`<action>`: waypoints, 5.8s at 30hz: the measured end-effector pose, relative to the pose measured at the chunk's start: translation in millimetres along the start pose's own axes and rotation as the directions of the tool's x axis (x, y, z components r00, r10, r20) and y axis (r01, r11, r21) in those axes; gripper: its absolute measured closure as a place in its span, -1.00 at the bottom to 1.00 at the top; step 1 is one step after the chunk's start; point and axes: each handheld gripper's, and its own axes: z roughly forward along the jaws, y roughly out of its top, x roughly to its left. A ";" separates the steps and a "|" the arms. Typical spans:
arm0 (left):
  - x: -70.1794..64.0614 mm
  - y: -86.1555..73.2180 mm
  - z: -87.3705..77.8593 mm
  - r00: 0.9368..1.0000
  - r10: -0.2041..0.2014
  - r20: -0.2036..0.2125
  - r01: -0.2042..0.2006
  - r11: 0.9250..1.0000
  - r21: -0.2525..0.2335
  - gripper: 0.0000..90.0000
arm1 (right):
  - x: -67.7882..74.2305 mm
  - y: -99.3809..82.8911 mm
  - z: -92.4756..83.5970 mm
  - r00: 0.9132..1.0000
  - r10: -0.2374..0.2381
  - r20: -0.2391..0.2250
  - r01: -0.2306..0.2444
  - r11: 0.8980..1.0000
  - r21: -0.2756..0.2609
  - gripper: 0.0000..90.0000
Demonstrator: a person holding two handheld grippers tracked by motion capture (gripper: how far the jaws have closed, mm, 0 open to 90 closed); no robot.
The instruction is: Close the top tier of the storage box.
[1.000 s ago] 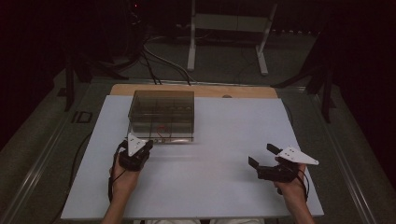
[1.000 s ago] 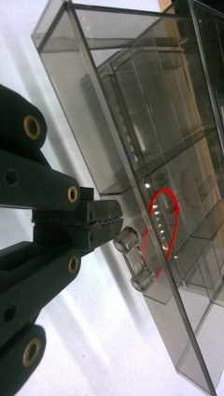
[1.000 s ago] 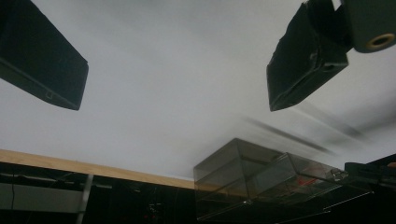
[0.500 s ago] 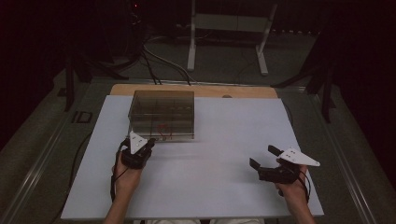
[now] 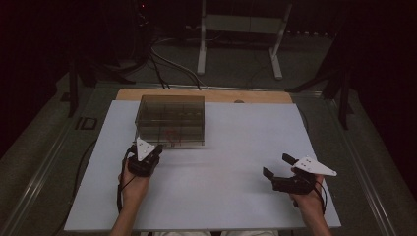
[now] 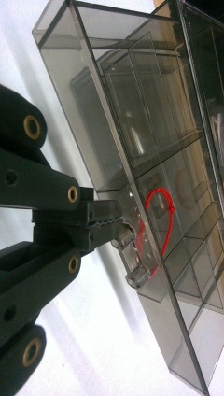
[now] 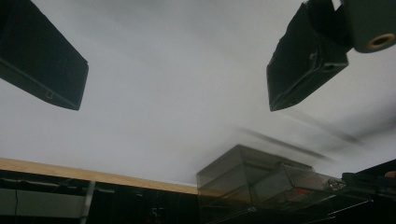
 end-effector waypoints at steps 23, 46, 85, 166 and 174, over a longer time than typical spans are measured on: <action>0.4 8.8 8.2 1.000 -0.015 -0.009 0.015 1.000 -0.006 1.00 | -1.5 -0.9 -0.8 1.000 0.006 0.004 -0.006 1.000 -0.002 -0.87; 5.1 9.8 19.5 0.999 -0.047 -0.024 0.047 0.999 -0.003 1.00 | -1.8 -1.3 -0.4 1.000 0.011 0.007 -0.011 1.000 -0.001 -0.88; 12.5 20.0 33.0 0.995 -0.085 -0.047 0.085 0.996 -0.002 1.00 | -2.8 -1.4 -0.9 1.000 0.008 0.010 -0.008 1.000 0.001 -0.88; 20.2 36.2 51.5 0.990 -0.129 -0.062 0.129 0.992 -0.009 1.00 | -3.7 -1.9 -1.8 1.000 0.011 0.010 -0.011 1.000 -0.002 -0.87; 18.9 34.7 34.2 0.994 -0.101 -0.047 0.098 0.993 -0.058 0.68 | -3.8 -2.0 -2.3 1.000 0.009 0.010 -0.009 1.000 -0.003 -0.87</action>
